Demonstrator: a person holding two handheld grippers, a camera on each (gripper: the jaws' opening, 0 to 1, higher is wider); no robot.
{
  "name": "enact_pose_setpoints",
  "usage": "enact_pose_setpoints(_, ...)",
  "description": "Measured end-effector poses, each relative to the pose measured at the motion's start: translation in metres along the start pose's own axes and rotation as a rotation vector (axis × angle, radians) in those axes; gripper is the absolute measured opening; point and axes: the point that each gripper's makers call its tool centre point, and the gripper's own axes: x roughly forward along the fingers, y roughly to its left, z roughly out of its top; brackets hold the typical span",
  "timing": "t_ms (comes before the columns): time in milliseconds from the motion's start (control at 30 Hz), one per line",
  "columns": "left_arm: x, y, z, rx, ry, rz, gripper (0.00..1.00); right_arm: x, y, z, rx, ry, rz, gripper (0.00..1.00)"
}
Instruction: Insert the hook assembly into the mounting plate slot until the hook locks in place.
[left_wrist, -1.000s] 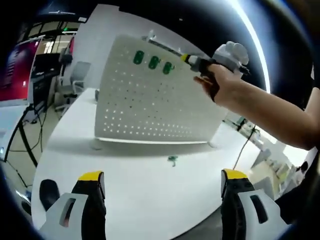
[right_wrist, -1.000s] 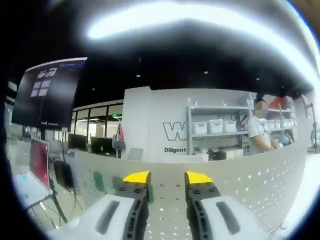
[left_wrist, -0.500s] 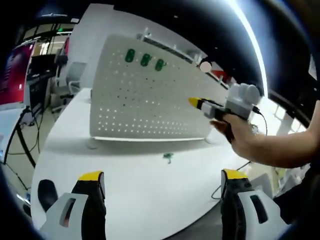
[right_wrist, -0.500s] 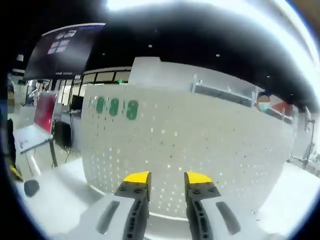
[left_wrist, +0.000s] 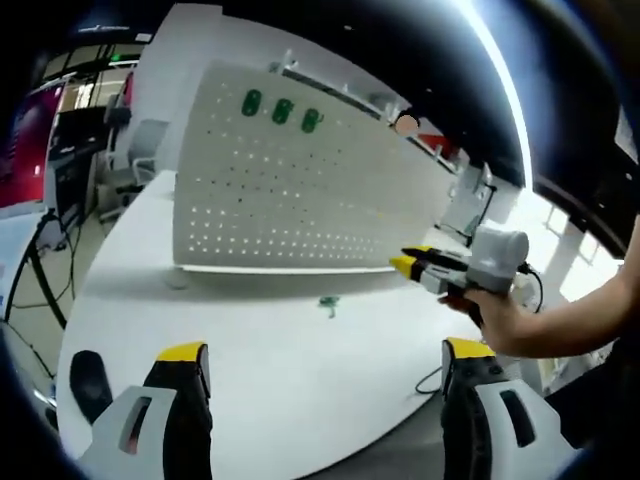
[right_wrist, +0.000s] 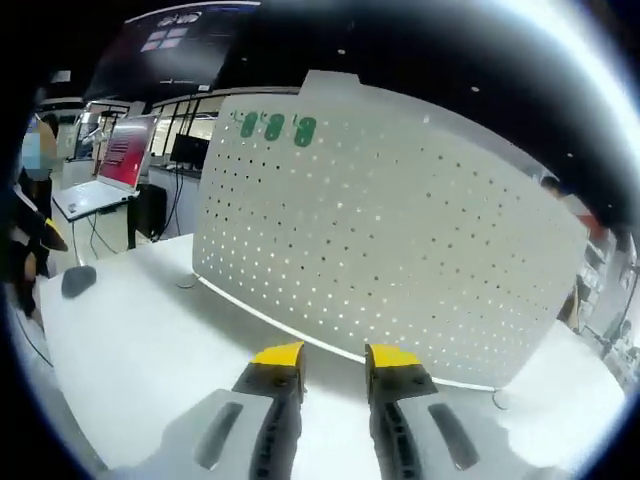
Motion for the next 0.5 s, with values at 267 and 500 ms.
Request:
enact_pose_setpoints(267, 0.005, -0.015, -0.015, 0.007, 0.043, -0.028, 0.97, -0.011, 0.011, -0.024, -0.014, 0.051, 0.035, 0.19)
enact_pose_setpoints(500, 0.008, -0.02, -0.018, 0.016, 0.057, -0.038, 0.97, -0.015, 0.015, -0.033, 0.006, 0.067, 0.043, 0.19)
